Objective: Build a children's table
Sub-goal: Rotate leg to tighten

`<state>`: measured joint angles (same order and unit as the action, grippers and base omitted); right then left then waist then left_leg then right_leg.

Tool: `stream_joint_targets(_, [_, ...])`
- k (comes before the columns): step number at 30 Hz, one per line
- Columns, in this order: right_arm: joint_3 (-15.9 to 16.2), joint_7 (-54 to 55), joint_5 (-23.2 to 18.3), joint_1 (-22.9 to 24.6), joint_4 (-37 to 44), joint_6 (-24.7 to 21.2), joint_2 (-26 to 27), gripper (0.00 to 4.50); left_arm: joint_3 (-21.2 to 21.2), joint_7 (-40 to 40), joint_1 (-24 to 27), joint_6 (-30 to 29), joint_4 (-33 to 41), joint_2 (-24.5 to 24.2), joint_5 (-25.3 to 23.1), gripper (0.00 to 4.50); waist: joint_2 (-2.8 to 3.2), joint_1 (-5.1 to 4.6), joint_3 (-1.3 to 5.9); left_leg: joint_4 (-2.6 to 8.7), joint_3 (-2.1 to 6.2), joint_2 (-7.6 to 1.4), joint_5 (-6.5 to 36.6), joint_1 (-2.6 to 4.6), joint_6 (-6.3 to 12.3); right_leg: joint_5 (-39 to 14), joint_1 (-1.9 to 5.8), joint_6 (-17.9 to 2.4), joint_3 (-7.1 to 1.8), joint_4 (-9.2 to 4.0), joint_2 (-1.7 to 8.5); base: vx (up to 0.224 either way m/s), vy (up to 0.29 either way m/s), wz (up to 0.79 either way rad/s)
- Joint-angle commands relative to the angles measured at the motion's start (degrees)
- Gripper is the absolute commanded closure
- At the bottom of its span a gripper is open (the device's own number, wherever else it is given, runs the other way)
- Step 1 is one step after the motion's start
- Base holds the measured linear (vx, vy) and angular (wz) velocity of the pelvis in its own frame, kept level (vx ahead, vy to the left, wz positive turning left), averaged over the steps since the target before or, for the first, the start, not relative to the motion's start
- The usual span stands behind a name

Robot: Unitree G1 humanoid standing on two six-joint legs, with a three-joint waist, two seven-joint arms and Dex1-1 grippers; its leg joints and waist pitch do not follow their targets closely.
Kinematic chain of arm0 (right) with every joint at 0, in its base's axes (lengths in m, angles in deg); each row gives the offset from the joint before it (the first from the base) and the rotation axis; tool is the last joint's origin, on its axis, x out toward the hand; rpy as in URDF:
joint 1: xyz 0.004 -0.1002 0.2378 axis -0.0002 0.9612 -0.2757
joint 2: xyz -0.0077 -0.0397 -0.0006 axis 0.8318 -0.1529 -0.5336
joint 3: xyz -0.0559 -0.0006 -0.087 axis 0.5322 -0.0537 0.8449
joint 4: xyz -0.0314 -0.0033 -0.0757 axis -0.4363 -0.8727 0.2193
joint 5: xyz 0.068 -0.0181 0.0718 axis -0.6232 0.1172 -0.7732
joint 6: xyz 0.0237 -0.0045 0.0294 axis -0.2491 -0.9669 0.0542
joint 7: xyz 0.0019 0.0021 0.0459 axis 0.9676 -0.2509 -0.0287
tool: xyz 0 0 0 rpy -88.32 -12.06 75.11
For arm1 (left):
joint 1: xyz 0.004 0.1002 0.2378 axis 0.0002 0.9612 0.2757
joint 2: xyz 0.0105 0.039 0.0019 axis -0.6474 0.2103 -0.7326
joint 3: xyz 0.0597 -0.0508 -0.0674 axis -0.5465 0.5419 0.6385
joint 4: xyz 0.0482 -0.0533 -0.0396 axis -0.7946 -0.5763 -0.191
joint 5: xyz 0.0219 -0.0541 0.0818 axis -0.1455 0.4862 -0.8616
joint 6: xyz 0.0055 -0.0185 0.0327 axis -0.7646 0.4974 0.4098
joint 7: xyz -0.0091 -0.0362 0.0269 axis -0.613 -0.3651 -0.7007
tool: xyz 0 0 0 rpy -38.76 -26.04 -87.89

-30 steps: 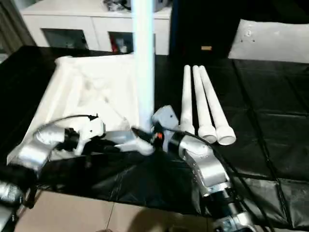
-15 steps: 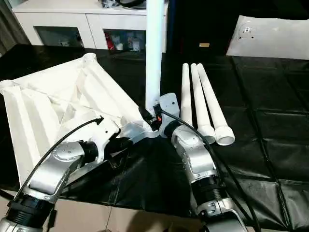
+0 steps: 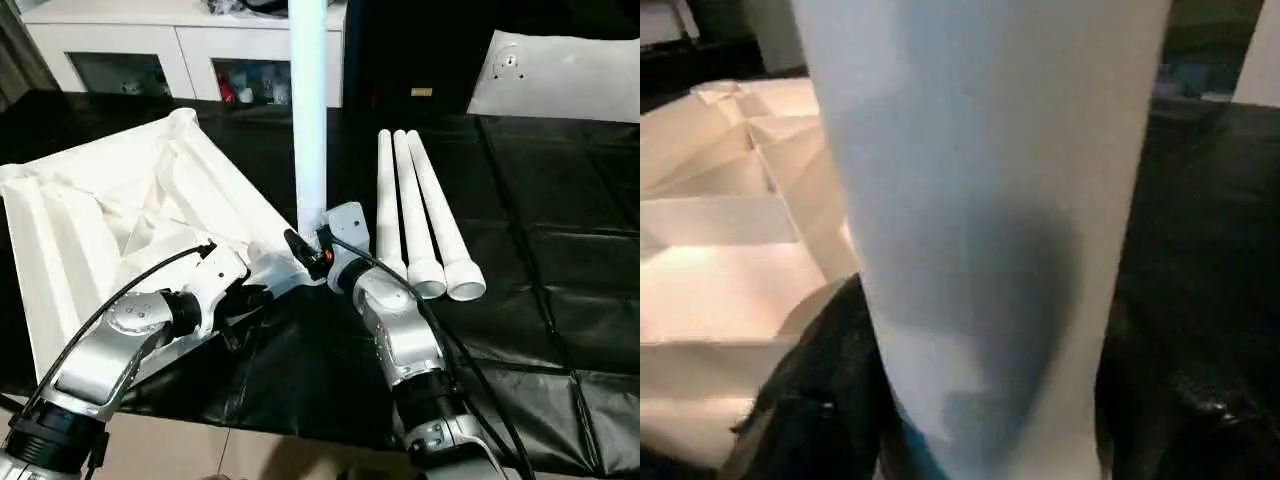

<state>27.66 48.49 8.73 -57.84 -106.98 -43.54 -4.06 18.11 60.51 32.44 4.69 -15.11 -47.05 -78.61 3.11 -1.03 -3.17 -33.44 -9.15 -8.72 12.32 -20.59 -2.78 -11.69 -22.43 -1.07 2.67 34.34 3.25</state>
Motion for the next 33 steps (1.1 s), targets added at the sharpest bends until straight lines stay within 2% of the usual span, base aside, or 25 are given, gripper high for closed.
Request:
stream_joint_targets(1, [1.4,-1.7,-0.5,1.9,-0.2,-2.0,0.0,1.21,0.8,0.4,-1.8,1.6,-0.6,-2.2,-0.8,4.50,-0.01,0.61,2.84,3.89,1.30,-3.93,8.3,-0.45,5.00,-7.2,3.00,-14.8,-2.95,-4.14,5.02,0.000,0.000,0.00])
stream_joint_targets(3, [1.1,-3.8,-1.7,3.7,2.4,-2.8,-1.2,1.04,0.5,2.5,-2.5,3.5,-2.1,-4.1,-0.7,4.50,0.01,0.82,3.06,3.66,1.29,-3.91,6.6,-0.48,5.43,-5.0,3.08,-14.7,-2.94,-3.94,4.90,0.000,0.000,0.00])
stream_joint_targets(4, [1.1,-4.5,-2.0,4.2,3.2,-3.0,-1.6,0.97,0.5,3.0,-2.8,4.0,-2.6,-4.5,-0.6,4.50,0.30,0.91,3.32,3.49,1.28,-3.93,5.2,-0.52,5.88,-2.5,3.15,-15.1,-2.90,-3.58,4.93,0.000,0.000,0.00])
stream_joint_targets(6, [1.3,-6.2,-2.6,5.3,5.2,-3.5,-2.7,0.77,0.5,4.4,-3.3,5.6,-3.9,-5.5,-0.2,4.50,0.21,1.08,3.41,3.33,1.29,-4.00,3.8,-0.61,6.48,0.9,3.19,-15.5,-2.79,-3.19,4.89,0.000,0.000,0.00])
stream_joint_targets(7, [1.3,-6.8,-2.8,5.6,5.8,-3.5,-3.1,0.67,0.4,4.7,-3.5,6.0,-4.3,-5.8,-0.2,4.50,0.19,1.14,3.39,3.32,1.25,-4.01,3.6,-0.50,6.69,1.7,3.11,-15.9,-2.72,-3.11,4.88,0.000,0.000,0.00])
stream_joint_targets(8, [1.5,-8.3,-3.0,6.3,7.1,-3.3,-4.0,0.62,0.3,5.7,-3.9,7.0,-5.3,-6.4,-0.1,4.50,0.51,1.19,3.46,3.25,1.28,-3.96,3.8,-0.46,6.73,1.5,3.13,-16.1,-2.68,-3.11,4.92,0.000,0.000,0.00])
stream_joint_targets(13, [1.5,-14.4,-4.8,9.5,14.2,-4.2,-9.2,0.23,-1.5,12.5,-6.6,13.9,-10.5,-10.4,0.4,4.50,0.42,1.90,3.74,2.99,1.17,-4.02,3.5,-0.17,7.00,3.4,3.25,-16.0,-2.70,-2.87,4.86,0.000,0.000,0.00])
stream_joint_targets(14, [1.4,-15.4,-5.2,9.9,15.4,-4.7,-10.3,0.05,-2.4,14.5,-7.1,16.6,-11.5,-11.4,0.1,4.50,0.42,2.16,3.65,3.08,1.27,-4.07,4.0,-0.15,7.08,2.9,3.24,-15.7,-2.69,-2.92,4.87,0.000,0.000,0.00])
stream_joint_targets(17, [1.8,-18.5,-5.3,10.7,18.0,-5.1,-13.4,0.05,-3.2,19.2,-7.9,20.2,-13.2,-12.5,1.2,4.50,0.44,2.47,3.70,3.05,1.17,-4.14,4.7,-0.01,6.07,2.1,3.21,-16.1,-2.71,-2.86,4.95,0.000,0.000,0.00])
stream_joint_targets(22, [2.5,-21.9,-5.2,10.6,19.6,-5.6,-16.8,0.05,-4.3,24.7,-8.8,22.5,-14.2,-13.4,2.5,4.50,0.37,3.59,3.88,2.83,1.02,-4.25,3.9,0.22,5.70,2.6,3.10,-16.3,-2.82,-2.58,4.96,0.000,0.000,0.00])
stream_joint_targets(24, [3.0,-24.2,-5.0,10.3,20.2,-6.2,-18.8,0.05,-5.3,27.4,-9.7,24.1,-15.2,-13.8,2.5,4.50,0.33,4.16,3.77,2.80,0.93,-4.27,5.2,0.18,5.22,1.2,3.02,-16.1,-2.83,-2.62,5.01,0.000,0.000,0.00])
stream_joint_targets(28, [4.9,-27.5,-4.2,9.2,19.8,-6.2,-20.7,0.05,-6.5,29.4,-10.6,25.7,-16.4,-13.8,2.2,4.50,0.30,4.41,3.66,2.86,1.00,-4.26,6.7,0.16,4.26,-2.0,3.01,-15.7,-2.79,-2.80,5.04,0.000,0.000,0.00])
stream_joint_targets(29, [6.2,-29.3,-3.7,8.6,19.8,-6.2,-21.9,0.05,-7.4,30.8,-11.5,27.5,-17.6,-13.9,2.4,4.50,0.27,4.43,3.66,2.86,0.97,-4.21,7.1,0.13,3.91,-3.4,3.06,-15.4,-2.81,-2.90,5.05,0.000,0.000,0.00])
stream_joint_targets(31, [6.5,-29.8,-3.6,8.4,19.8,-6.3,-22.3,0.05,-7.6,31.3,-11.7,28.2,-18.0,-13.8,2.4,4.50,0.20,4.46,3.74,2.82,1.02,-4.27,6.5,0.05,3.77,-2.8,3.12,-15.3,-2.83,-2.81,5.12,0.000,0.000,0.00])
stream_joint_targets(32, [7.1,-30.9,-3.5,8.0,19.7,-6.3,-22.8,0.05,-7.8,31.9,-12.2,29.1,-18.6,-13.6,2.4,4.50,-0.03,4.45,3.78,2.78,1.03,-4.22,6.2,-0.04,3.92,-2.6,3.16,-15.2,-2.78,-2.81,5.09,0.000,0.000,0.00])
stream_joint_targets(33, [7.1,-30.9,-3.5,8.0,19.7,-6.3,-22.8,0.05,-7.8,31.9,-12.2,29.1,-18.6,-13.6,2.4,4.50,0.05,4.50,3.81,2.74,1.02,-4.18,6.0,-0.03,3.97,-2.6,3.16,-15.2,-2.77,-2.77,5.07,0.000,0.000,0.00])
